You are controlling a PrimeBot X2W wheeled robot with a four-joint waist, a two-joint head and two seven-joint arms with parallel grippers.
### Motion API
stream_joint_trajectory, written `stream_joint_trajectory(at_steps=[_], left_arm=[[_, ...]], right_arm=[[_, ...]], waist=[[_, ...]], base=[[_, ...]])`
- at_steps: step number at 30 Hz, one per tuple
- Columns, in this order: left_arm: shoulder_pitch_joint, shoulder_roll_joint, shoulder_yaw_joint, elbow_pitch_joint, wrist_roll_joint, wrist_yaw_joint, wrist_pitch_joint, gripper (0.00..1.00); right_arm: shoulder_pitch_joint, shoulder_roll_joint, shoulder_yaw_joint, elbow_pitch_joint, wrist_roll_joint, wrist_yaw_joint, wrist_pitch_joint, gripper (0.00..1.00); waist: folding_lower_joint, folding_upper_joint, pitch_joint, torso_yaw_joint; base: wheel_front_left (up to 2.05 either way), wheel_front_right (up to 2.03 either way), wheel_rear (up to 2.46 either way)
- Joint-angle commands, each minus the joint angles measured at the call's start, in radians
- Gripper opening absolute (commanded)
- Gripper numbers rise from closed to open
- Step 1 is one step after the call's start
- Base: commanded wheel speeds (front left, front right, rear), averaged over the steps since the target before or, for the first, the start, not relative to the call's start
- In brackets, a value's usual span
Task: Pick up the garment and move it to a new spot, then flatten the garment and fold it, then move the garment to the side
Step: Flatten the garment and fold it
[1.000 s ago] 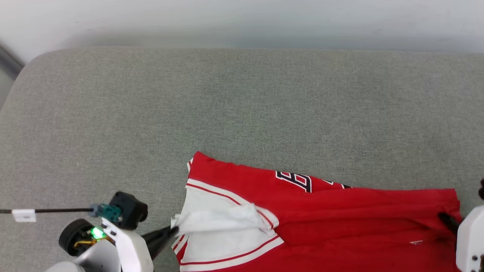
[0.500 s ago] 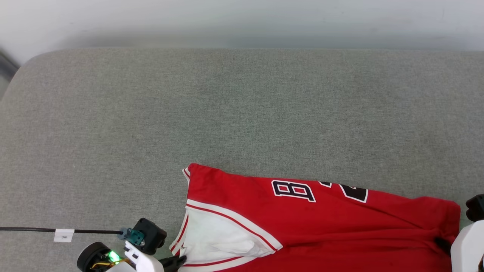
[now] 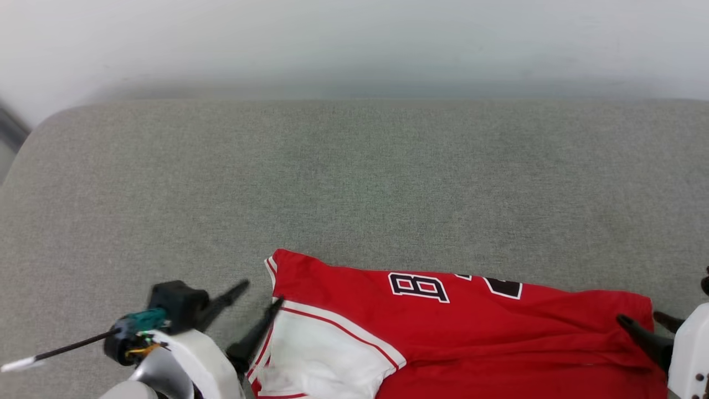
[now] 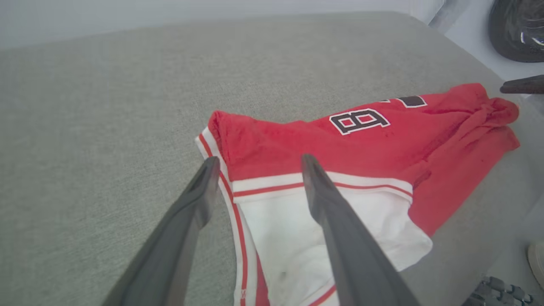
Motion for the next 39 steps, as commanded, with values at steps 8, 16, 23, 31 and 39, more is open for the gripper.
stream_joint_trajectory(at_steps=[8,16,23,31,39], left_arm=[[0.065,-0.07,0.165,-0.012,0.045,0.083,-0.345,1.0],[0.121,-0.195,0.344,-0.083,0.258,0.113,-0.372,1.0],[0.19,-0.32,0.487,-0.136,0.459,0.044,-0.372,1.0],[0.205,-0.416,0.59,-0.124,0.536,-0.061,-0.372,1.0],[0.197,-0.481,0.631,-0.101,0.584,-0.118,-0.372,1.0]], right_arm=[[0.053,0.177,-0.219,-0.14,-0.081,0.0,0.1,1.0],[0.038,0.33,-0.362,-0.108,-0.152,0.0,0.087,1.0],[0.009,0.392,-0.435,0.01,-0.163,0.0,0.036,1.0],[0.0,0.411,-0.437,0.162,-0.166,0.0,-0.012,1.0],[-0.002,0.438,-0.347,0.271,-0.119,0.002,-0.03,0.95]], waist=[[0.0,0.0,-0.021,0.0],[0.0,0.0,-0.003,0.025],[0.0,0.0,0.015,0.044],[0.0,0.0,0.036,0.066],[0.0,0.0,0.053,0.079]], base=[[0.0,0.0,0.0],[0.0,0.0,0.0],[0.0,0.0,0.0],[0.0,0.0,0.0],[0.0,0.0,0.0]])
